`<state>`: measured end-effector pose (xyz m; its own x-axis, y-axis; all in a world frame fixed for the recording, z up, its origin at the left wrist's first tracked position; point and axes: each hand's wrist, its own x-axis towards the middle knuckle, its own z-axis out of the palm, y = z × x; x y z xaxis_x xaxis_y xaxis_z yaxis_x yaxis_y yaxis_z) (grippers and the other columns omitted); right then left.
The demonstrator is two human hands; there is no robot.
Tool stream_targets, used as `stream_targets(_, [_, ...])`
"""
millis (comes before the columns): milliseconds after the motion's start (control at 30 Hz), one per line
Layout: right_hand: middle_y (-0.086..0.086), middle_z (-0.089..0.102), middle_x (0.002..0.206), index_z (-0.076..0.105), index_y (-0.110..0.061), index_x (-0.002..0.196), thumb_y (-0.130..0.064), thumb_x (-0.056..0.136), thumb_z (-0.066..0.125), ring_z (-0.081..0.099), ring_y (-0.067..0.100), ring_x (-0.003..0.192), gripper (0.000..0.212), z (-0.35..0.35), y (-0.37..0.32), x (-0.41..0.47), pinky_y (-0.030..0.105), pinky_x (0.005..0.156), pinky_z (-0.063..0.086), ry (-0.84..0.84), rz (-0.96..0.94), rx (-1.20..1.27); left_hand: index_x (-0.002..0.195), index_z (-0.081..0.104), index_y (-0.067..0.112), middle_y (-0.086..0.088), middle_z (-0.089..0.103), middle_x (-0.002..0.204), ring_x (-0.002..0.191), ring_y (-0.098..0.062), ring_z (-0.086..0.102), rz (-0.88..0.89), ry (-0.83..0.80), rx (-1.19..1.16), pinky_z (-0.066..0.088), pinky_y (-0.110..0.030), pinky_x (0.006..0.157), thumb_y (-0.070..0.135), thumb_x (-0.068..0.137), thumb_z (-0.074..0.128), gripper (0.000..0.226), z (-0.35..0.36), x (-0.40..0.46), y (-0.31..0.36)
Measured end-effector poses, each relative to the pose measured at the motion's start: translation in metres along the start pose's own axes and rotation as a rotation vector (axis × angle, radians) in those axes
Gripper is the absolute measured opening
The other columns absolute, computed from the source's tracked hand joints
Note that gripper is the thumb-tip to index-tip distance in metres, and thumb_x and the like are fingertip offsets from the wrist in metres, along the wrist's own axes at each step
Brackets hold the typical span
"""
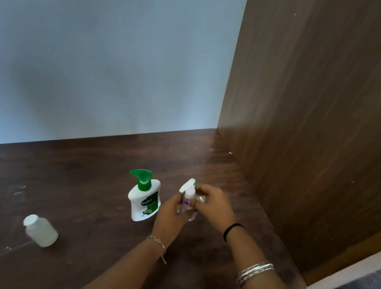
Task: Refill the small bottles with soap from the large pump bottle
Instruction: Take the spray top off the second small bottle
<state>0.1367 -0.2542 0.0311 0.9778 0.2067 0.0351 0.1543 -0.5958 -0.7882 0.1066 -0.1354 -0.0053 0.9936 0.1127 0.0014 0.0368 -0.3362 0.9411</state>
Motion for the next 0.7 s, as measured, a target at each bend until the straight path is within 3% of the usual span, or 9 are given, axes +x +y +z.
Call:
stream_targets(67, [0.001,0.069,0.094,0.069,-0.006,0.105,-0.012,0.075,0.076,0.061,0.009,0.088,0.031,-0.012,-0.023,0.006,0.007,0.073,0.042,0.062,-0.018,0.121,0.089,0.058,0.024,0.010,0.062,0.077,0.071,0.000,0.058,0.045,0.042,-0.029,0.045,-0.015,0.066,0.007,0.075,0.071,0.026,-0.009,0.007,0.017])
stream_targets(133, [-0.005,0.064,0.083,0.070,-0.008,0.098,-0.012,0.074,0.078,0.058,0.003,0.077,0.026,-0.021,-0.049,0.011,0.002,0.066,0.043,0.102,-0.040,0.224,0.093,0.061,0.013,0.003,0.066,0.082,0.075,-0.006,0.062,0.081,0.055,-0.074,0.049,-0.017,0.068,0.010,0.075,0.072,0.021,-0.021,0.010,0.034])
stream_targets(233, [-0.008,0.060,0.078,0.068,-0.007,0.097,-0.016,0.073,0.079,0.055,0.002,0.074,0.028,-0.022,-0.082,0.016,0.010,0.068,0.047,0.104,-0.094,0.277,0.093,0.060,0.005,-0.004,0.067,0.085,0.079,-0.011,0.063,0.151,0.054,-0.132,0.050,-0.014,0.069,0.012,0.079,0.068,0.018,-0.045,0.006,0.053])
stream_targets(300, [-0.007,0.060,0.077,0.068,-0.005,0.099,-0.019,0.073,0.080,0.056,0.006,0.075,0.032,-0.014,-0.101,0.017,0.018,0.067,0.050,0.082,-0.089,0.324,0.091,0.060,0.008,-0.006,0.068,0.086,0.081,-0.018,0.064,0.176,0.040,-0.173,0.053,-0.025,0.073,0.021,0.078,0.070,0.021,-0.064,-0.001,0.058])
stream_targets(400, [-0.007,0.059,0.071,0.068,-0.009,0.092,-0.023,0.072,0.080,0.055,0.007,0.070,0.026,0.004,-0.120,0.015,0.017,0.061,0.046,0.048,-0.105,0.347,0.087,0.061,0.015,-0.009,0.068,0.088,0.085,-0.023,0.063,0.140,-0.004,-0.222,0.052,-0.040,0.079,0.023,0.078,0.068,0.014,-0.093,-0.013,0.055])
stream_targets(533, [-0.007,0.058,0.063,0.069,-0.012,0.078,-0.022,0.074,0.079,0.050,0.000,0.058,0.015,0.033,-0.139,0.004,0.013,0.056,0.042,0.026,-0.168,0.281,0.091,0.062,0.010,-0.009,0.068,0.091,0.088,-0.022,0.065,0.084,-0.023,-0.288,0.054,-0.034,0.080,0.020,0.074,0.068,0.021,-0.125,-0.033,0.046])
stream_targets(633, [-0.002,0.064,0.070,0.073,-0.008,0.086,-0.022,0.076,0.076,0.054,0.001,0.060,0.018,0.049,-0.150,-0.003,0.009,0.055,0.043,-0.034,-0.196,0.299,0.098,0.061,0.003,-0.009,0.068,0.092,0.082,-0.012,0.066,0.049,-0.041,-0.295,0.051,-0.021,0.072,0.008,0.081,0.065,0.018,-0.145,-0.048,0.040])
stream_targets(700, [0.001,0.066,0.074,0.073,-0.009,0.087,-0.020,0.079,0.073,0.057,0.002,0.062,0.013,0.053,-0.153,-0.005,0.011,0.060,0.045,-0.133,-0.196,0.350,0.103,0.060,-0.002,-0.008,0.067,0.093,0.082,-0.010,0.065,0.036,-0.076,-0.309,0.052,-0.020,0.072,0.005,0.083,0.062,0.021,-0.157,-0.056,0.039])
